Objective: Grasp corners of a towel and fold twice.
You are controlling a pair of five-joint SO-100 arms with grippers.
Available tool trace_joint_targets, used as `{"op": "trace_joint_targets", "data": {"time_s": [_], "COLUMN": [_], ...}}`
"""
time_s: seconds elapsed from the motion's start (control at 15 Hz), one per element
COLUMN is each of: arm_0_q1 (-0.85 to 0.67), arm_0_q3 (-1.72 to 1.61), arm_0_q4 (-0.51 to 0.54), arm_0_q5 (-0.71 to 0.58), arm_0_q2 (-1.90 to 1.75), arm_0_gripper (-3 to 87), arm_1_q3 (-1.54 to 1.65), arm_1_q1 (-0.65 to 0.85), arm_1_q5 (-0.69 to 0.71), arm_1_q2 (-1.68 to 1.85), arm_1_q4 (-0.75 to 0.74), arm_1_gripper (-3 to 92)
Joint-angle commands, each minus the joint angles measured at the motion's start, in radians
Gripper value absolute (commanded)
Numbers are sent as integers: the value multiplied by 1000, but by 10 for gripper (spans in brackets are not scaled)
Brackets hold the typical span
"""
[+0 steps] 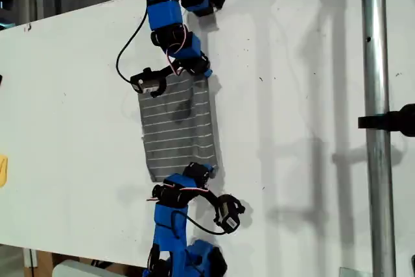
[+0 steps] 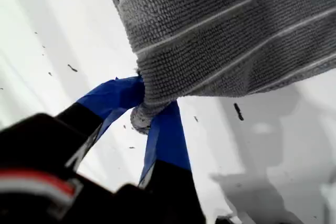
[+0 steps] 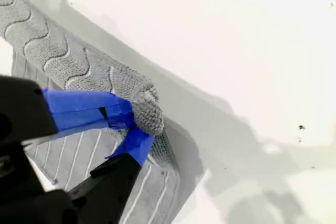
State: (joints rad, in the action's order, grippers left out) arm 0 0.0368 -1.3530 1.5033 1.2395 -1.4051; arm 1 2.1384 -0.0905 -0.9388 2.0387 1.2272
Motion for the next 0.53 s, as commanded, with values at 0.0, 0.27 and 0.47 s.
{"op": "trace_joint_targets", "data": {"time_s": [0.0, 0.27, 0.47], "arm_0_q1": [132, 97, -153], "arm_0_q3": [-31, -41, -152], "arm_0_q4": [3, -3, 2], "arm_0_q5": [129, 137, -18], "arm_0_q2": [-114, -149, -236], "arm_0_gripper": [-28, -29, -28], "arm_1_q3": [-112, -250, -275], "arm_1_q1": [-147, -31, 253], "arm_1_q5": [-77, 8, 210], "arm_1_q2": [2, -104, -179], "arm_1_q4": [25, 58, 20], "arm_1_gripper": [-3, -3, -3]}}
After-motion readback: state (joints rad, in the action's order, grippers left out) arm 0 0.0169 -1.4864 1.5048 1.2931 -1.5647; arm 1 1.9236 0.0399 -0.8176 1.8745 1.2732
